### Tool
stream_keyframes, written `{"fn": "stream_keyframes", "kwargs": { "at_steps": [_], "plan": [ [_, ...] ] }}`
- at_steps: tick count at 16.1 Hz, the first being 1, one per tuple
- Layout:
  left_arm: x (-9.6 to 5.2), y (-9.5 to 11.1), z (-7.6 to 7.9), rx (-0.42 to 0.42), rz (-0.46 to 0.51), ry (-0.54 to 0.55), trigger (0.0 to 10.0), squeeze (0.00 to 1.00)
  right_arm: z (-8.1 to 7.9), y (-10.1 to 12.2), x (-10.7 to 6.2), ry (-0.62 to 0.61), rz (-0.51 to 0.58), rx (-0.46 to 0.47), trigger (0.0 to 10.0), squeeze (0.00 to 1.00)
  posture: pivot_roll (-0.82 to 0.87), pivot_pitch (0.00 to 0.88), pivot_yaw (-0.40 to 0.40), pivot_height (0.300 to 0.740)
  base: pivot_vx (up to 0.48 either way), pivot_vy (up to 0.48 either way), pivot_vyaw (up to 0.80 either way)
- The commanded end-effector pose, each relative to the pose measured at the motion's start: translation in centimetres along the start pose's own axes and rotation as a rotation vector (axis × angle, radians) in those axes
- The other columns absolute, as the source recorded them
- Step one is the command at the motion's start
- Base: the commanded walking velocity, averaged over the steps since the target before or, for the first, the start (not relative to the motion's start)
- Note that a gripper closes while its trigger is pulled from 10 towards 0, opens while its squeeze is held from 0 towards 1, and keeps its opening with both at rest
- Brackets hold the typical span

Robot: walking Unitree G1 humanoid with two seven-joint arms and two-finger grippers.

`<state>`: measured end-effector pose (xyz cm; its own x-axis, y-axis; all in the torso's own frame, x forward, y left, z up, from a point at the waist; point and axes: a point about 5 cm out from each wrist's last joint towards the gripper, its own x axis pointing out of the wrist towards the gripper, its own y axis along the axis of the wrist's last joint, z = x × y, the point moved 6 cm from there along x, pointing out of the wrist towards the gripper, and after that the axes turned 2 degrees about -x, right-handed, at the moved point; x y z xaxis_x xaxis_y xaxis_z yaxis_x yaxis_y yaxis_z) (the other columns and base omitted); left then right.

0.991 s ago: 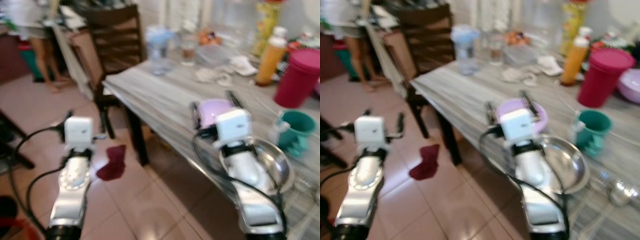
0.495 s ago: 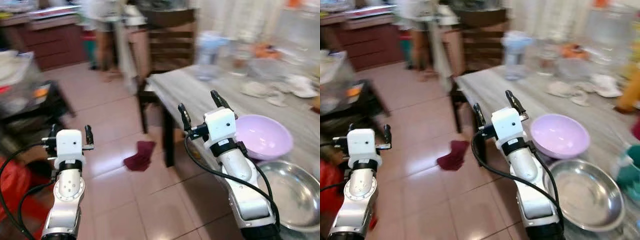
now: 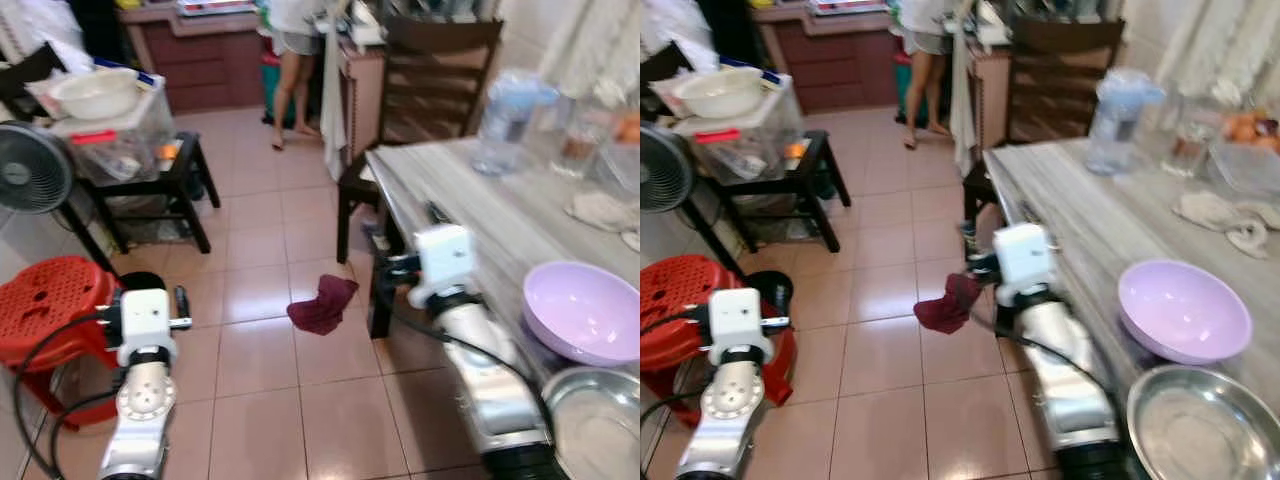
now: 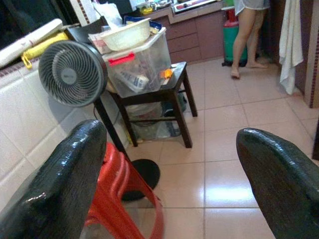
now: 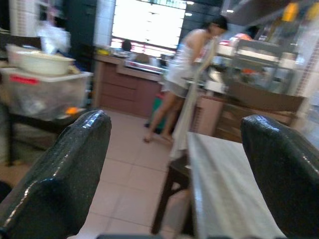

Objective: Setting the table

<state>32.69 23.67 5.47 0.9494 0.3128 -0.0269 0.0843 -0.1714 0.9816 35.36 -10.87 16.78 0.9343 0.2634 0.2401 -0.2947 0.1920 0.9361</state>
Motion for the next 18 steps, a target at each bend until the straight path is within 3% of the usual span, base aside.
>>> {"fn": "stream_keyframes", "kwargs": {
  "at_steps": [1,15,18],
  "plan": [
    [0.4,0.2,-0.3,-0.003,0.006,-0.001,10.0,0.00,-0.6,0.1,0.4,0.001,0.006,0.021,10.0,0.00,-0.08,0.001,0.028,0.740,0.000,0.244,0.00],
    [0.9,0.3,2.0,-0.013,0.011,-0.070,10.0,0.00,0.7,-1.2,-0.6,-0.050,-0.046,0.046,10.0,0.00,-0.12,0.012,0.036,0.740,0.000,0.449,0.00],
    [1.0,-0.4,2.3,0.006,-0.011,-0.080,10.0,0.00,0.8,-2.6,-0.9,-0.065,-0.088,0.071,10.0,0.00,-0.12,0.005,0.038,0.740,0.000,0.480,0.00]
  ]
}}
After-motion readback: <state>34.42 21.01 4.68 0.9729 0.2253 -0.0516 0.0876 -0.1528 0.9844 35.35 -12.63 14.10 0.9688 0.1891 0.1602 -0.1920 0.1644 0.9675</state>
